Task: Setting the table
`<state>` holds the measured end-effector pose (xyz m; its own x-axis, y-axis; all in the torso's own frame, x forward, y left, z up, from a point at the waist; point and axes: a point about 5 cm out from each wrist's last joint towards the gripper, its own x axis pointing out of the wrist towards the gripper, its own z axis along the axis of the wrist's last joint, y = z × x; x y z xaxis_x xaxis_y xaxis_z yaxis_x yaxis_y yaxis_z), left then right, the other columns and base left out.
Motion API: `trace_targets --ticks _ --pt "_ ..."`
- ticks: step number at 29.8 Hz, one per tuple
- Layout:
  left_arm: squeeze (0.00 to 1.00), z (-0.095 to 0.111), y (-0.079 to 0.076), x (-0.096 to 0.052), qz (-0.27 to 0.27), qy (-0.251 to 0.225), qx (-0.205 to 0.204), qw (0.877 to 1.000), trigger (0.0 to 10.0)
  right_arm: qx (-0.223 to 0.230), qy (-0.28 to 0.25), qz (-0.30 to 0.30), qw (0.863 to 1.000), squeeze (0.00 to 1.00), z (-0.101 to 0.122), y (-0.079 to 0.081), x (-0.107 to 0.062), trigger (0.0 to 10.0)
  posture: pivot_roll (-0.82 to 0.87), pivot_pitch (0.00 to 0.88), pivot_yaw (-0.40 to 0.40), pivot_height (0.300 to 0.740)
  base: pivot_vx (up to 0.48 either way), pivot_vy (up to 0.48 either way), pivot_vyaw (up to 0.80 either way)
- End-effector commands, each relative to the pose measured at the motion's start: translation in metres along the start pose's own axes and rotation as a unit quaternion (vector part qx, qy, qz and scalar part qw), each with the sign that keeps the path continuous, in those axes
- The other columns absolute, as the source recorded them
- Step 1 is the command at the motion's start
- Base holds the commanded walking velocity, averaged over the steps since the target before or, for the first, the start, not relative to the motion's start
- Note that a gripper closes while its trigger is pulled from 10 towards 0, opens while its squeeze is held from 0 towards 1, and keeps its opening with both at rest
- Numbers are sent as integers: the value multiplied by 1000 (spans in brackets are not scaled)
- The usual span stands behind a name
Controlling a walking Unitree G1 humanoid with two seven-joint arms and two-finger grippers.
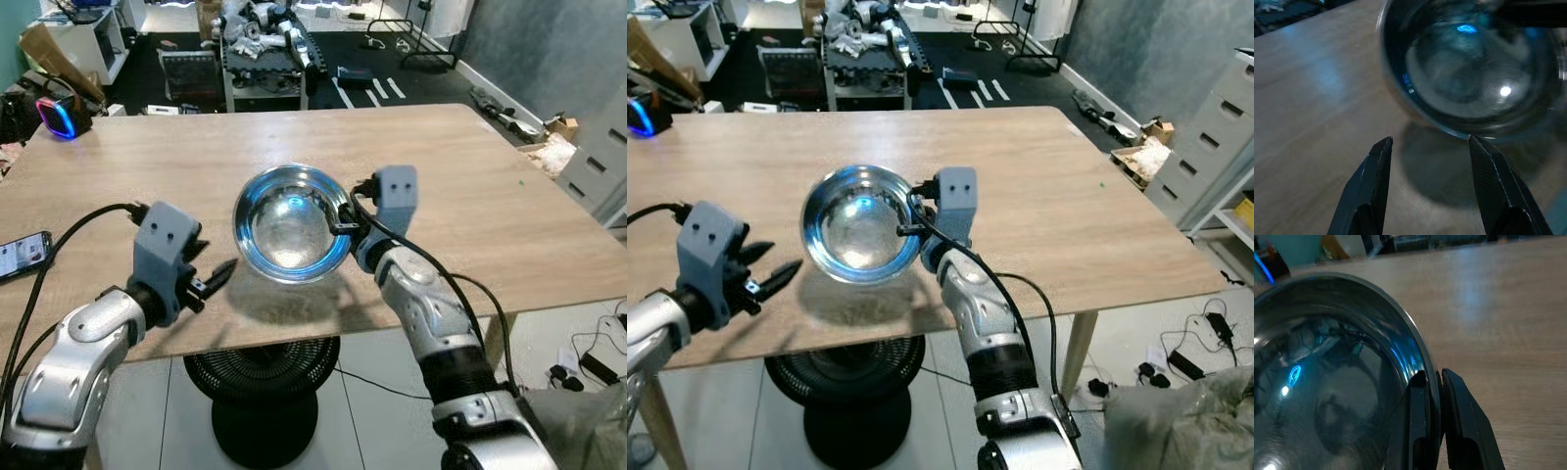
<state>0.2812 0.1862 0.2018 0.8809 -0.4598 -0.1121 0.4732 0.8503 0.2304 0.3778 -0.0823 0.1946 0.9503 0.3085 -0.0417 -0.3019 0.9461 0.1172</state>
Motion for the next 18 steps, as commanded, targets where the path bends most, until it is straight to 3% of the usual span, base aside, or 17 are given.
trace_targets --ticks 1,5,9,12,13,15,16,17,18 --pt "0 1 -6 -7 -23 4 0 1000 10000 -19 32 -1 999 0 -7 -6 1 10000 98 79 -17 740 0 0 0" --pt "0 1 -7 -10 -28 5 -2 1000 10000 -30 35 10 999 0 -5 -9 0 10000 87 87 -24 740 0 0 0" --pt "0 -1 -9 -9 -28 8 -6 1000 10000 -11 21 26 999 0 2 -12 0 10000 74 92 -29 740 0 0 0" --pt "0 -2 -13 -5 -32 6 -12 999 10000 27 -2 49 998 0 10 -5 2 10000 67 90 -29 740 0 0 0" --pt "0 -1 -15 -4 -35 4 -14 999 10000 36 -8 52 998 47 12 -3 3 10000 67 89 -29 740 0 0 0" --pt "0 0 -17 -3 -36 3 -15 999 10000 41 -11 53 998 47 12 -2 4 10000 67 89 -29 740 0 0 0" --pt "0 0 -17 -3 -36 3 -16 999 10000 41 -11 52 998 918 12 -2 4 10000 68 89 -28 740 0 0 0" --pt "0 0 -18 -2 -36 4 -17 999 10000 49 -15 51 997 1000 13 -2 5 10000 69 87 -28 740 0 0 0" --pt "0 0 -19 -2 -36 4 -17 999 10000 57 -18 52 997 1000 13 -1 5 10000 70 87 -28 740 0 0 0"
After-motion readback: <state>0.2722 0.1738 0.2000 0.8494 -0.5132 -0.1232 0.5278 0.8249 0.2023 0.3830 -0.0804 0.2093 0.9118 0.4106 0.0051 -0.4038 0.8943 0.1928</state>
